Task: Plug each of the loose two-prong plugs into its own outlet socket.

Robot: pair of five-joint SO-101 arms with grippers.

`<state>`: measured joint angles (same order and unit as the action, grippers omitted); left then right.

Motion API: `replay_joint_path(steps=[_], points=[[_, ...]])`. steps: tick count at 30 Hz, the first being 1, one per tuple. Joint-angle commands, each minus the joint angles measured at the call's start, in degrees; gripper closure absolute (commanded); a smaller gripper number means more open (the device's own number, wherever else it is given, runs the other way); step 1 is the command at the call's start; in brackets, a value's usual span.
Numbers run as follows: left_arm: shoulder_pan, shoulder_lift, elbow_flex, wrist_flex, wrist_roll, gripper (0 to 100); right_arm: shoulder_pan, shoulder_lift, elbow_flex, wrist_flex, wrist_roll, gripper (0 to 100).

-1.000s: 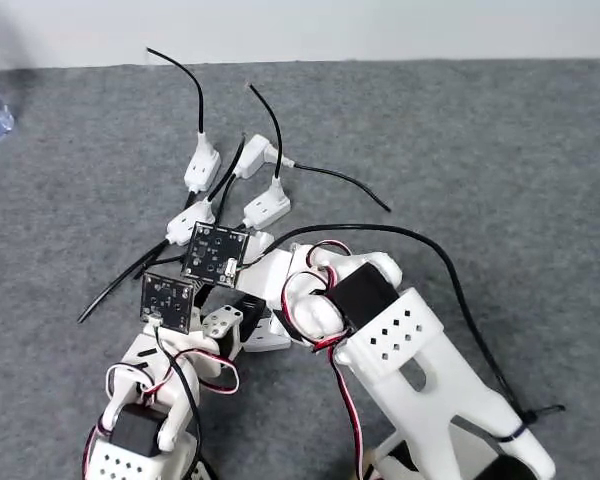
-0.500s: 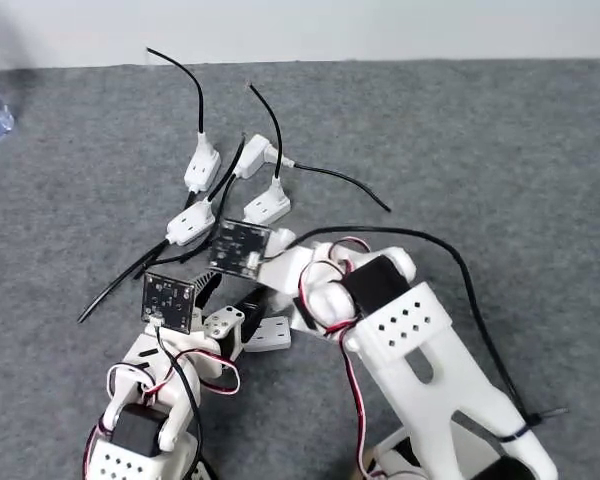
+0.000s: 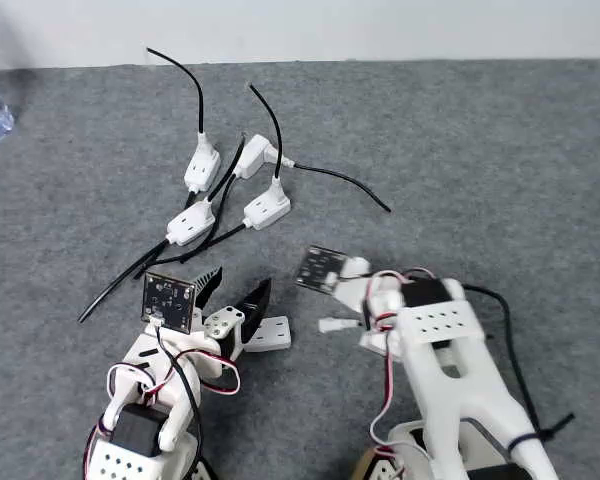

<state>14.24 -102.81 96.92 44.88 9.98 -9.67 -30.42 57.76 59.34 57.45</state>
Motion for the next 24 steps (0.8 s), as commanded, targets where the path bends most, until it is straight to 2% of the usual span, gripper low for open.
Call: replay_joint_path(steps=[1, 3, 7, 17, 24], points=[[-0.18, -0.18, -0.40, 0.70, 0.18, 76, 5.76, -1.36, 0.00, -0.22, 3.78, 98.3], [-0.18, -0.18, -0.40, 0.70, 0.18, 76, 6.37, -1.80, 0.00, 0.92, 3.69, 94.1], [-0.18, -0.18, -0.40, 0.70, 0.18, 76, 3.30, -1.80, -0.09, 4.62, 3.69, 77.6], [-0.18, -0.18, -0.40, 0.70, 0.18, 76, -7.34, -1.27, -0.70, 5.14, 3.52, 76.6], [-0.18, -0.18, -0.40, 0.70, 0.18, 76, -8.92, 2.77, -1.93, 4.44, 3.78, 76.7]])
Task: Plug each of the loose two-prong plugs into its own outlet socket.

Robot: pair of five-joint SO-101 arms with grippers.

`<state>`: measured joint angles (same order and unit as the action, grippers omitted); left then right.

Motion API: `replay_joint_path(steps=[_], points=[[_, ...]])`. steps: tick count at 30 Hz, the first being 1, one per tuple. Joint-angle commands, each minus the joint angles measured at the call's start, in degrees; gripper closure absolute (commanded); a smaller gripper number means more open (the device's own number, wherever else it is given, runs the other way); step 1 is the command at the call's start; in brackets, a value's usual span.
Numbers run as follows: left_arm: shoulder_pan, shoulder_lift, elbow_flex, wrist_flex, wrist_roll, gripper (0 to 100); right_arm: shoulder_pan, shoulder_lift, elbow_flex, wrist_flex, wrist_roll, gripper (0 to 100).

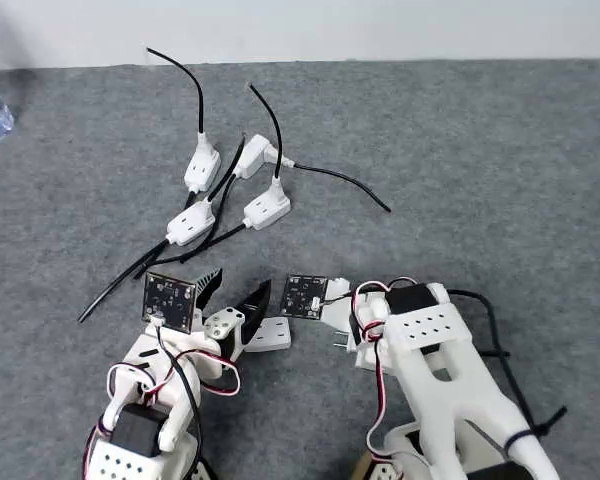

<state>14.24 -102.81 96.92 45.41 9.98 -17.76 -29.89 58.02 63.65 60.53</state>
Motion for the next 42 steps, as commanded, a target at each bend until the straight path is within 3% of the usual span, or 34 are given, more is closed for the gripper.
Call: replay_joint_path(steps=[1, 8, 20, 28, 33, 42], points=[[-0.18, -0.18, -0.40, 0.18, 0.18, 76, -0.84, 4.53, -3.16, -0.22, 0.70, 76.7], [-0.18, -0.18, -0.40, 0.18, 0.18, 76, -1.80, 19.03, -11.60, -1.36, 0.35, 76.8], [-0.18, -0.18, -0.40, 0.18, 0.09, 76, -6.55, 20.53, -13.63, -1.45, 0.44, 77.0], [-0.18, -0.18, -0.40, 1.23, 0.09, 76, -6.81, 20.62, -13.27, -3.38, 0.79, 85.3], [-0.88, -0.18, -0.40, 1.23, 0.00, 76, -6.81, 20.62, -13.19, -3.30, 4.31, 99.3], [-4.57, -0.26, -0.48, 0.97, 0.09, 76, -6.73, 19.30, -14.42, -2.77, 4.31, 98.8]])
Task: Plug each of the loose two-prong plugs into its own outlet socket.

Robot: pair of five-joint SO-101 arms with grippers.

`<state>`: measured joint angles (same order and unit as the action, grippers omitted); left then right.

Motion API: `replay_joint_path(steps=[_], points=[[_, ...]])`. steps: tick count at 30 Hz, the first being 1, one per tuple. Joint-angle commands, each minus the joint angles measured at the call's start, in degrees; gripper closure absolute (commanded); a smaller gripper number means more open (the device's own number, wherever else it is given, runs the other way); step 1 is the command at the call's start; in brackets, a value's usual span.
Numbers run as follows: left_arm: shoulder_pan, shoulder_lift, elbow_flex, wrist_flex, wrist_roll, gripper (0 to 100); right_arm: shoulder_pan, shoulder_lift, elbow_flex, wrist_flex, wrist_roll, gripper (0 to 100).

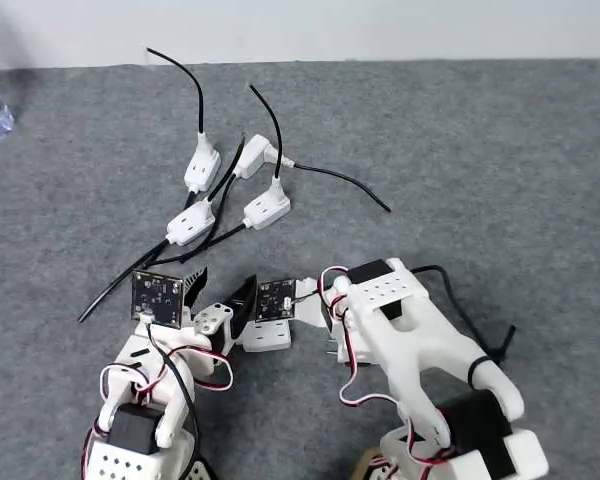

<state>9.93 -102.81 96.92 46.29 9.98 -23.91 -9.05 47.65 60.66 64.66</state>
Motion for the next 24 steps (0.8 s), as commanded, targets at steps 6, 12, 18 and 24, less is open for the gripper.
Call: replay_joint_path(steps=[6, 12, 18, 24], points=[[-0.26, -0.26, -0.48, 0.09, 0.09, 76, -0.40, -11.21, -9.14, 6.99, -4.31, 98.8], [0.09, -0.26, -0.57, 0.09, 0.35, 76, -1.01, -22.02, -15.21, 14.90, -8.88, 98.8], [10.20, -0.26, -3.82, 0.44, 3.16, 70, -3.47, -23.60, -15.21, 12.09, -16.79, 98.8], [11.43, -0.26, -5.23, 0.44, 7.12, 69, -8.66, -23.52, -15.47, 10.51, -20.66, 98.8]])
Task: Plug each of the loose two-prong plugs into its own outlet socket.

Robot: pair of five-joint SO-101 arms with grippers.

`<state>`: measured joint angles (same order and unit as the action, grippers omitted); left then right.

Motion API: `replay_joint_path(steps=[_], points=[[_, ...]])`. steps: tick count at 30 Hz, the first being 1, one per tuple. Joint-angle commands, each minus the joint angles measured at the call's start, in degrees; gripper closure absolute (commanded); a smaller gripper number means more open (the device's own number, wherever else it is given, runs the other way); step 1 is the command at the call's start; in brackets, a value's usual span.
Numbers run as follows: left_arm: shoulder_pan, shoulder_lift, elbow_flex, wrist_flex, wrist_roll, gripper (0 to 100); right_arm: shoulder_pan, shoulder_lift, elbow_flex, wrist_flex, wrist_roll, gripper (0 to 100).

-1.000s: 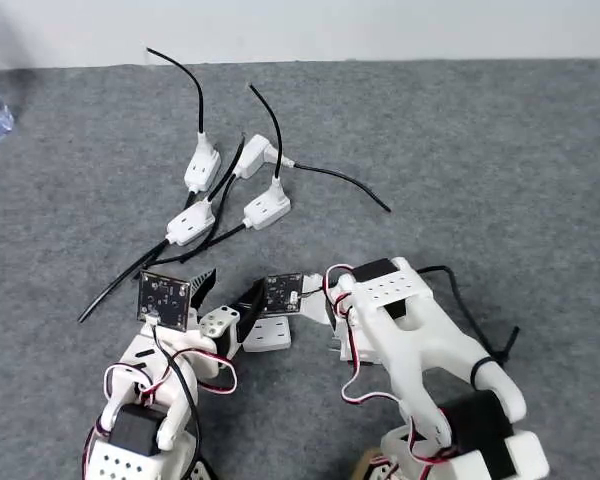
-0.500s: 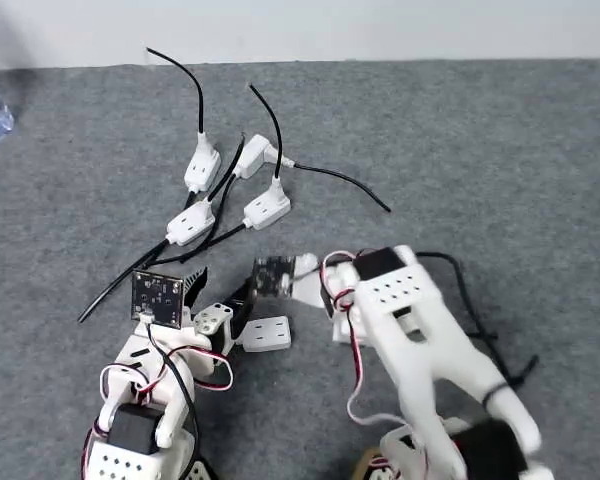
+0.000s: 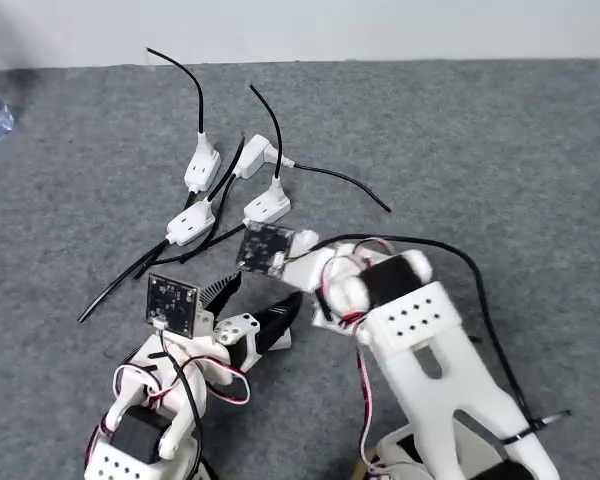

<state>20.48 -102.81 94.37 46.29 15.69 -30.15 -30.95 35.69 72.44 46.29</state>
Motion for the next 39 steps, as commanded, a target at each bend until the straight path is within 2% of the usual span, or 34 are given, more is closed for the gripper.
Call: replay_joint_path(steps=[1, 13, 23, 31, 39], points=[[0.70, -0.18, -2.59, 0.44, 1.41, 69, -3.47, -1.63, -3.78, -1.27, -2.55, 98.8], [-2.02, -0.26, -0.92, 0.35, 1.32, 69, -7.16, -1.63, -9.41, 2.95, -4.75, 98.8], [-2.37, -0.26, -0.92, 0.35, 1.32, 69, -7.34, -1.89, -10.46, 6.11, -4.66, 98.8], [-2.37, -0.26, -0.92, 0.35, 1.32, 69, -7.43, -10.95, -9.93, 10.33, -4.66, 98.8], [-2.37, -0.26, -0.75, 0.44, 1.32, 69, -7.43, -12.00, -9.05, 10.15, -4.75, 98.8]])
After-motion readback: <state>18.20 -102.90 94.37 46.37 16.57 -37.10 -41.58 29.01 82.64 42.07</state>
